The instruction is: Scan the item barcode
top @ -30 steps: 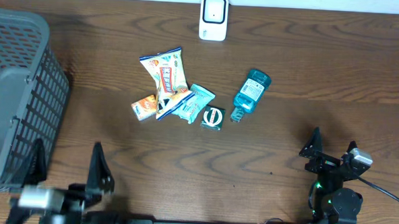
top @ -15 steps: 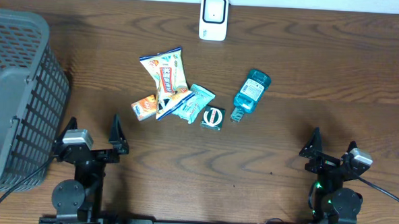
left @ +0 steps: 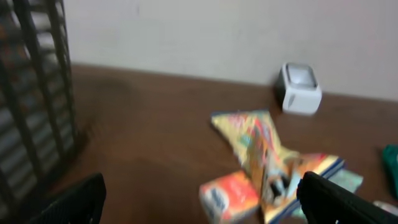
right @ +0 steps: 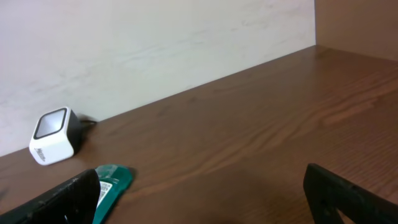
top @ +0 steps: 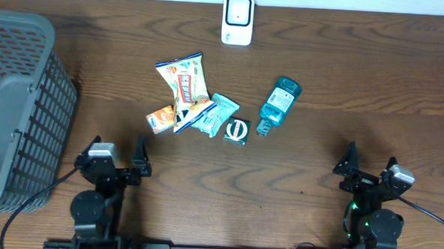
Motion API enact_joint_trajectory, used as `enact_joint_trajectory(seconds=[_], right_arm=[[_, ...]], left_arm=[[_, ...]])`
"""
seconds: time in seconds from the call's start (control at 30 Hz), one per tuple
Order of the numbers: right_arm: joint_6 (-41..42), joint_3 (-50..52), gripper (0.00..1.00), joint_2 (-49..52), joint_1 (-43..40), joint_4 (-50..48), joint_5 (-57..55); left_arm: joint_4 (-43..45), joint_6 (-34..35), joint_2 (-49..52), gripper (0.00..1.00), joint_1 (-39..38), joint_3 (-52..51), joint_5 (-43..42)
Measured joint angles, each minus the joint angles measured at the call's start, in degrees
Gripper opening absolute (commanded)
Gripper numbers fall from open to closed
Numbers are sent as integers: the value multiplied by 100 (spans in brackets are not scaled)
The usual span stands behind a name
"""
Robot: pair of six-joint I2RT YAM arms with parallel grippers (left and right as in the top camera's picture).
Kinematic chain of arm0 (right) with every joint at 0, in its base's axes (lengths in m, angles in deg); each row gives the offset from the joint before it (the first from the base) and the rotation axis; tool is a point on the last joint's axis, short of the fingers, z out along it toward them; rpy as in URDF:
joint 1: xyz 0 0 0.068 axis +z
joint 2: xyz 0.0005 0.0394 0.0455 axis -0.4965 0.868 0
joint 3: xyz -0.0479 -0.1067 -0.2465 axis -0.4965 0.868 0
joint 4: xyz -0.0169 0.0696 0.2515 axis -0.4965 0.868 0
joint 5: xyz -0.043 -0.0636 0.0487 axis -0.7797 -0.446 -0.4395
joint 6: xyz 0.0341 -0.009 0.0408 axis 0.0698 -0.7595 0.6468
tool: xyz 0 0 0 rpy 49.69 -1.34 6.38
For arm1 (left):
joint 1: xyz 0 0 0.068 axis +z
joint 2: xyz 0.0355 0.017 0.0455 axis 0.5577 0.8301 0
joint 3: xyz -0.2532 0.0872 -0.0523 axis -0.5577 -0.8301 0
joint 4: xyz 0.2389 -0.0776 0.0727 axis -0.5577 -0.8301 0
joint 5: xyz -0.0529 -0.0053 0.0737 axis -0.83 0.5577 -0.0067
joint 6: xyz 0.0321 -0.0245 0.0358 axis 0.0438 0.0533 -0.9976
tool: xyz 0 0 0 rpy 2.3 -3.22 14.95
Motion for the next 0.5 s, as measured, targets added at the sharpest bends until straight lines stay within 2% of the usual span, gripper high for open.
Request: enact_joint_trajectory(seconds=[0.17, 0.5], right_arm=[[0, 0, 99, 0, 0, 2, 0], [0, 0, 99, 0, 0, 0, 0]], left_arm=[[22, -17, 0, 98, 0, -361, -4], [118, -17, 177, 98, 0, -409, 63]])
